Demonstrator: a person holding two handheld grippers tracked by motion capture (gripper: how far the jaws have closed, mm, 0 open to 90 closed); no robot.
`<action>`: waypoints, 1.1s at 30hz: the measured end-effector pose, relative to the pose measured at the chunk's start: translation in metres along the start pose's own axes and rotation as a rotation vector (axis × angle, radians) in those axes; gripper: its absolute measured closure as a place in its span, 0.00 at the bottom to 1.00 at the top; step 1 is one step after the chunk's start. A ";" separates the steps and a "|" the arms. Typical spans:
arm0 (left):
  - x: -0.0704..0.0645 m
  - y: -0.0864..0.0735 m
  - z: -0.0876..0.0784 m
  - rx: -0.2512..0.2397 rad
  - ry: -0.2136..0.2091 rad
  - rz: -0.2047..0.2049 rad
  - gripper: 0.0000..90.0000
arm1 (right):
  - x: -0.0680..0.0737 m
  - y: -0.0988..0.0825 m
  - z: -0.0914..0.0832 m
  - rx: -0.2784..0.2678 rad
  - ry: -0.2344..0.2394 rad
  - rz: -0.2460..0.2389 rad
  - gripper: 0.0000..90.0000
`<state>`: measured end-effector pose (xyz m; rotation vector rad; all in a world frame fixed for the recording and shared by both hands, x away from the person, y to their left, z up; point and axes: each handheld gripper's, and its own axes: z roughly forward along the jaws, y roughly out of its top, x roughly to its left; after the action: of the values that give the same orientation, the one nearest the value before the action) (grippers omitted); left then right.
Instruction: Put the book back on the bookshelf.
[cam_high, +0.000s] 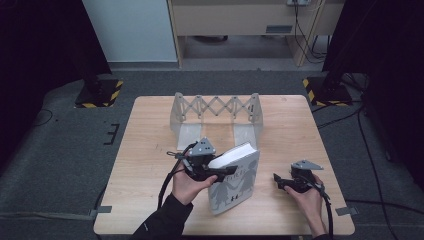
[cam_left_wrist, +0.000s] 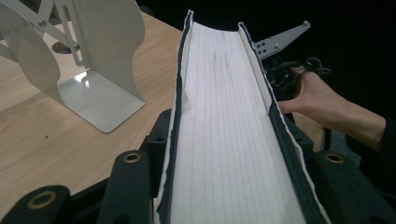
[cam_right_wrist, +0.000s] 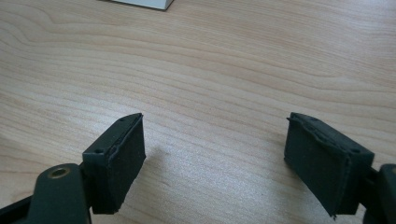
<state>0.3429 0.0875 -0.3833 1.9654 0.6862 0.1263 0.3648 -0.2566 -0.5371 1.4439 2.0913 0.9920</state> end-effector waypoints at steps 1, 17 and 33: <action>0.000 0.001 -0.001 0.000 0.001 -0.001 0.56 | 0.000 0.000 0.000 0.000 0.000 0.000 0.23; 0.027 0.009 -0.055 -0.053 0.121 -0.060 0.56 | 0.001 0.000 0.000 0.003 -0.006 0.000 0.22; 0.068 0.005 -0.094 -0.030 0.277 -0.118 0.56 | 0.006 0.001 0.003 0.030 -0.017 -0.058 0.16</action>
<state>0.3667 0.1959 -0.3470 1.8919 0.9724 0.3391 0.3651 -0.2504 -0.5378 1.3925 2.1329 0.9266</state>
